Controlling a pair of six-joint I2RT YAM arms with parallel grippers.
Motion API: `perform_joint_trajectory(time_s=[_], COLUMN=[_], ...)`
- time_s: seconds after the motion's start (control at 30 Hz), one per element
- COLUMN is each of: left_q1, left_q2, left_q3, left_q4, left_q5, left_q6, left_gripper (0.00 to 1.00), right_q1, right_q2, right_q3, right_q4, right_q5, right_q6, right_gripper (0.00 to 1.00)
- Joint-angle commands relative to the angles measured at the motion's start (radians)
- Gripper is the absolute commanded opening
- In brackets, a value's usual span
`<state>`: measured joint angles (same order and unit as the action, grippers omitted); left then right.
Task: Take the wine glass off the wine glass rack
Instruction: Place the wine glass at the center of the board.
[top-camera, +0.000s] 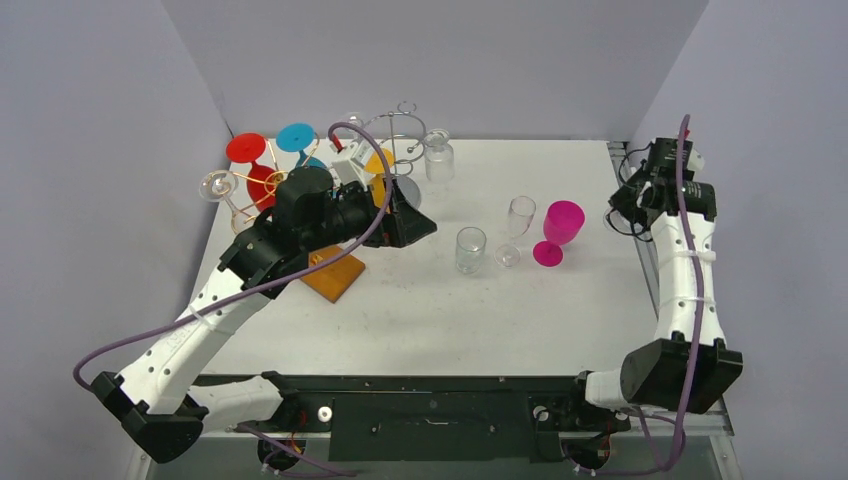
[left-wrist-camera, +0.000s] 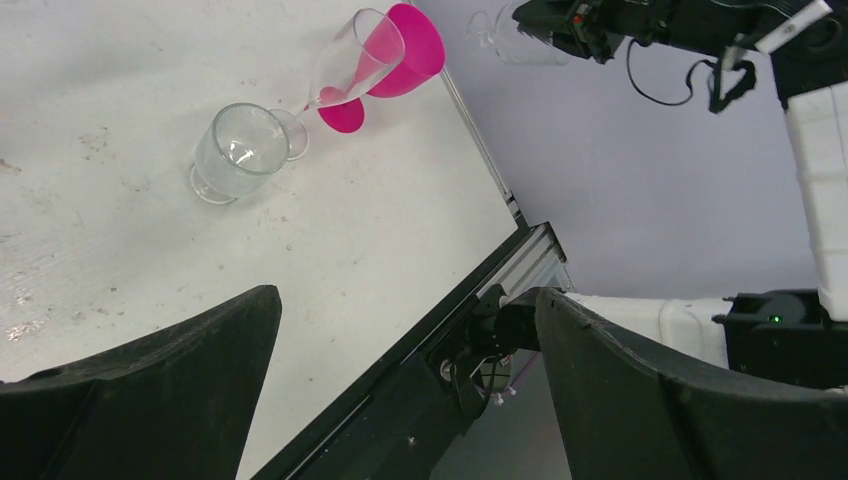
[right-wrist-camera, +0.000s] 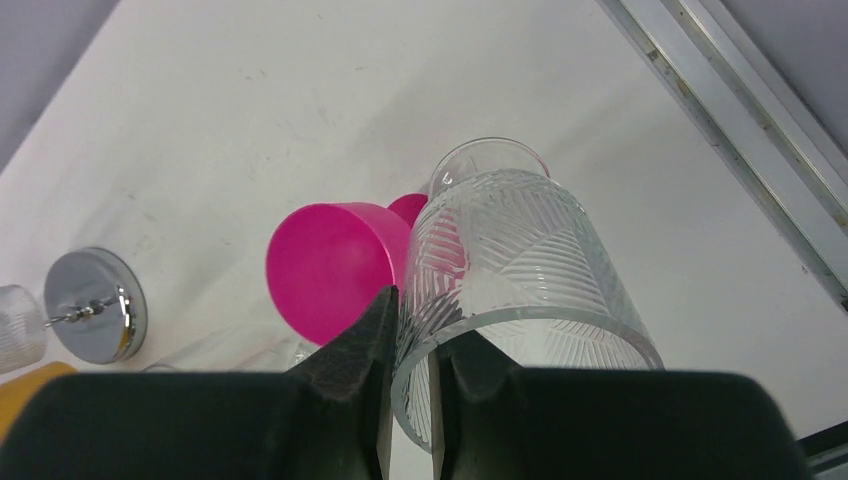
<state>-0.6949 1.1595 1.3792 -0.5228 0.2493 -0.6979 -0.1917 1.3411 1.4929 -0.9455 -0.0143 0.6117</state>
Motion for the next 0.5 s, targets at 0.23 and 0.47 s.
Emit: perform_joint_trajectory(time_s=[0.23, 0.47], left_q1=[-0.005, -0.006], left_q2=[-0.117, -0.134], left_q3=[-0.054, -0.072], left_q4=[0.003, 0.006], left_q5=[-0.003, 0.004], left_q6=[0.065, 0.067], left_gripper=[0.96, 0.96], right_q1=[-0.034, -0.039], right_q2=[0.273, 0.419], right_q3=[-0.006, 0.042], right_q4=[0.060, 0.063], right_q5=[0.022, 0.022], right_q6=[-0.065, -0.070], right_gripper=[0.00, 0.00])
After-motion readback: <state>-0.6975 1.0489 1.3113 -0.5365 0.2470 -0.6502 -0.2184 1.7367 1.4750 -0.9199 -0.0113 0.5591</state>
